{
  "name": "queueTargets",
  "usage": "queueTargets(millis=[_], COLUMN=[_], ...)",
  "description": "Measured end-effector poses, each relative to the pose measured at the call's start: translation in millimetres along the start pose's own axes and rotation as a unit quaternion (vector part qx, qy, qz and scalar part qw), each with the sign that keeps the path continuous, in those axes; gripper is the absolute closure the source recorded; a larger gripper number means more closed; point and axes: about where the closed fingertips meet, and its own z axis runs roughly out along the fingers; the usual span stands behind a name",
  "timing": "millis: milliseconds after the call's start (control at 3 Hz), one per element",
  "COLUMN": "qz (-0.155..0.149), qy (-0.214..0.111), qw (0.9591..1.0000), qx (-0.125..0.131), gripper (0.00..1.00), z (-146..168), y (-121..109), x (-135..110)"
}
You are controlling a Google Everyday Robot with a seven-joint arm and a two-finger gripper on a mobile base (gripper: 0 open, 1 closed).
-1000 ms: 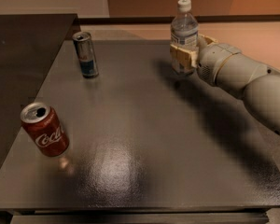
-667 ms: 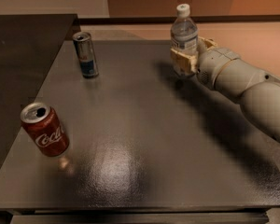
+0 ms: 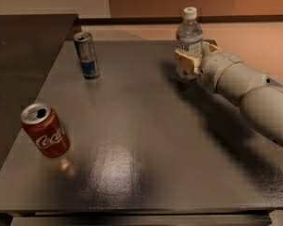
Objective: Place blue plastic bottle upright
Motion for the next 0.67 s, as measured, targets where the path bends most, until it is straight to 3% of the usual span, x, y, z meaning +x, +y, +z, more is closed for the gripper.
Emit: queueTargets(millis=[667], qz=[0.051], qy=[-0.012], qw=[0.9985], qx=[-0.018], gripper=[1.0], z=[3.1], y=[6.7], x=[-9.4])
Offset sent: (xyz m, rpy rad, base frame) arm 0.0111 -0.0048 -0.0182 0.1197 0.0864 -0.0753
